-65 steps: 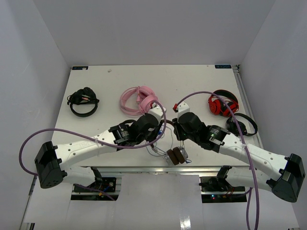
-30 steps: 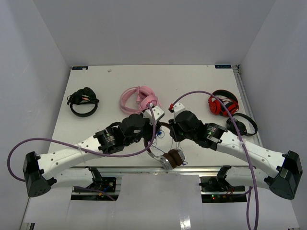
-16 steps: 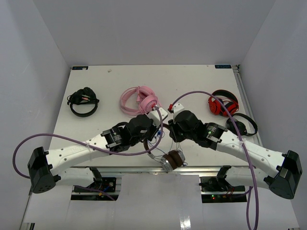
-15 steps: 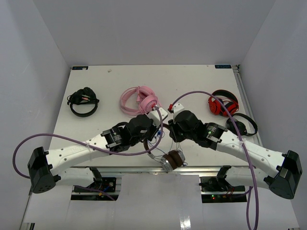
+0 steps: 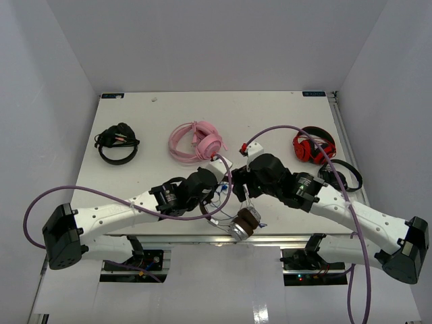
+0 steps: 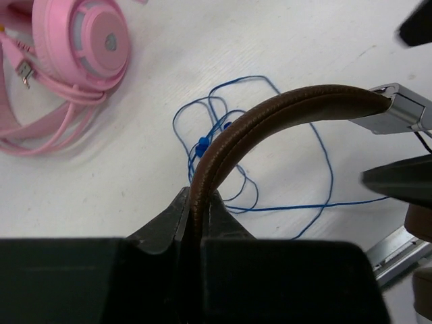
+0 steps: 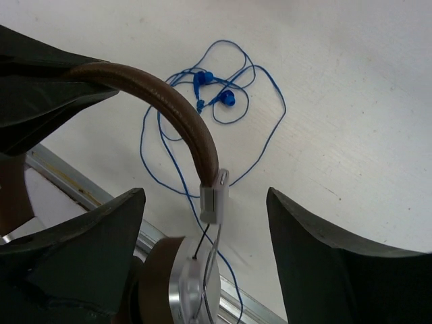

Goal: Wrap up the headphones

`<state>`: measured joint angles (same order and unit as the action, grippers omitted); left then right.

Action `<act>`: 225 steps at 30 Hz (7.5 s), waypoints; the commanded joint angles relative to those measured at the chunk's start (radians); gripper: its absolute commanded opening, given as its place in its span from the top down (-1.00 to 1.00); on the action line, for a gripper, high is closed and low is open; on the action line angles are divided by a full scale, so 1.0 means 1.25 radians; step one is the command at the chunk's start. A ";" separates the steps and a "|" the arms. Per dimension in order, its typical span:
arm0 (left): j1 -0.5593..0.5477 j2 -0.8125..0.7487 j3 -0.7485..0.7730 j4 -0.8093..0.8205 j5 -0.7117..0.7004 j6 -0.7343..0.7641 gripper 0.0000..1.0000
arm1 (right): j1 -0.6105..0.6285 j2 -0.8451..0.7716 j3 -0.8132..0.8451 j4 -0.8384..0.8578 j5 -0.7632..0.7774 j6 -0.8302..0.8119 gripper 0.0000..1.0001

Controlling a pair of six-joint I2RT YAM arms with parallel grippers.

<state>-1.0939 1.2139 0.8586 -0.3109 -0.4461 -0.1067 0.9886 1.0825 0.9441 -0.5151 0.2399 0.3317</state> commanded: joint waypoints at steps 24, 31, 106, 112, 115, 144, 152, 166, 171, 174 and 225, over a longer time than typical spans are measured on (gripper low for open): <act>0.019 -0.341 0.347 -0.195 -0.166 -0.296 1.00 | 0.001 -0.345 -0.223 0.464 -0.134 -0.237 -0.51; 0.019 -0.350 0.379 -0.193 -0.174 -0.307 1.00 | 0.001 -0.349 -0.339 0.658 -0.222 -0.262 -0.48; 0.019 -0.452 0.309 -0.087 0.108 -0.332 1.00 | 0.001 -0.318 -0.570 0.889 -0.264 -0.173 0.84; 0.019 -0.448 0.214 -0.005 0.305 -0.349 1.00 | 0.001 -0.249 -0.524 0.924 -0.341 -0.160 0.85; 0.019 -0.447 0.172 0.054 0.347 -0.344 1.00 | 0.001 -0.193 -0.501 0.957 -0.387 -0.136 0.85; 0.019 -0.382 0.074 0.377 0.433 -0.344 1.00 | 0.066 0.106 -0.318 0.933 -0.365 -0.150 0.85; 0.019 -0.376 0.048 0.399 0.410 -0.340 1.00 | 0.080 0.157 -0.276 0.929 -0.378 -0.146 0.85; 0.019 -0.355 0.032 0.386 0.390 -0.345 1.00 | 0.100 0.201 -0.220 0.885 -0.357 -0.162 0.85; 0.019 -0.330 0.035 0.393 0.374 -0.327 1.00 | 0.107 0.224 -0.198 0.872 -0.344 -0.168 0.85; 0.019 -0.324 0.033 0.406 0.377 -0.328 1.00 | 0.111 0.233 -0.195 0.872 -0.345 -0.168 0.85; 0.019 -0.365 -0.005 -0.065 0.446 -0.253 1.00 | -0.142 -0.014 0.012 0.263 -0.197 -0.253 0.85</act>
<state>-1.0703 0.8013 0.8391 -0.3778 0.2089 -0.4320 0.8124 1.0867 0.8960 -0.0955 -0.0270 0.0409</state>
